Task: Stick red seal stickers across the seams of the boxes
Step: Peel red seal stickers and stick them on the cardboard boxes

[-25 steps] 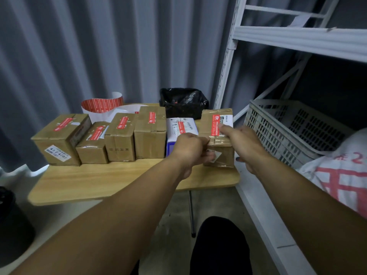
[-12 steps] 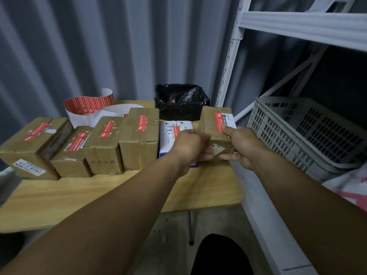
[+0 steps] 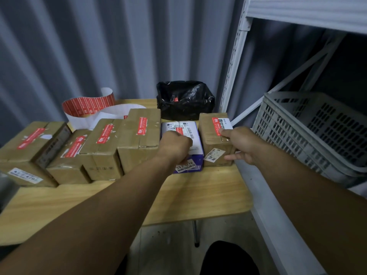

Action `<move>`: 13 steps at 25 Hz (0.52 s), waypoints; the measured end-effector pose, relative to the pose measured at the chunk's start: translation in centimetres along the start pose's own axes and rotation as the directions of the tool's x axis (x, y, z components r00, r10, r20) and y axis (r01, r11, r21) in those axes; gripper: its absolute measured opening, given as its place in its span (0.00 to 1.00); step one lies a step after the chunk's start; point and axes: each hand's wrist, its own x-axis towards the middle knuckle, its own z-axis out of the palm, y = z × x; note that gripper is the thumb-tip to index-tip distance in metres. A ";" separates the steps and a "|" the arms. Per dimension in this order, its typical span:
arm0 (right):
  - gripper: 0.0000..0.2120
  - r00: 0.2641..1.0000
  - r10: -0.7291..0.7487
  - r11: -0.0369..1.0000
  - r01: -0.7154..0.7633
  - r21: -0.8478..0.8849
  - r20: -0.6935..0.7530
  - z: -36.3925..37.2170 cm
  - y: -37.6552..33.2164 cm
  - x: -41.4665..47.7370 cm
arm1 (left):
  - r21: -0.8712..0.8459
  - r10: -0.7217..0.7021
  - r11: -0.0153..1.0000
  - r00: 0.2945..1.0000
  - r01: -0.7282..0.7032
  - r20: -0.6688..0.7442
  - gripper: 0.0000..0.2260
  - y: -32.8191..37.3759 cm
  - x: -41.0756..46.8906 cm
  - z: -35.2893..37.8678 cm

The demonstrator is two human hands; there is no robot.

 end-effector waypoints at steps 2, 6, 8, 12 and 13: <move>0.13 1.000 0.012 1.000 -0.012 -0.003 0.005 0.1 0.3 0.2 | 0.025 -0.007 1.000 1.000 0.007 0.005 0.04 0.0 0.3 0.0; 0.16 1.000 0.017 1.000 -0.017 0.003 0.008 0.1 0.6 0.3 | 0.052 -0.001 0.999 1.000 0.001 0.013 0.05 -0.1 0.5 0.1; 0.16 1.000 0.018 1.000 -0.018 -0.006 0.019 0.0 0.6 0.3 | 0.055 0.002 0.998 1.000 -0.003 0.013 0.04 -0.1 0.5 0.0; 0.18 0.999 0.028 0.999 -0.027 -0.038 0.023 -0.2 0.7 0.2 | 0.044 0.011 0.999 1.000 -0.012 0.024 0.03 -0.3 0.4 -0.1; 0.18 0.999 0.027 0.999 -0.026 -0.039 0.024 -0.2 0.7 0.2 | 0.030 0.012 0.999 0.999 -0.013 0.033 0.03 -0.3 0.3 -0.1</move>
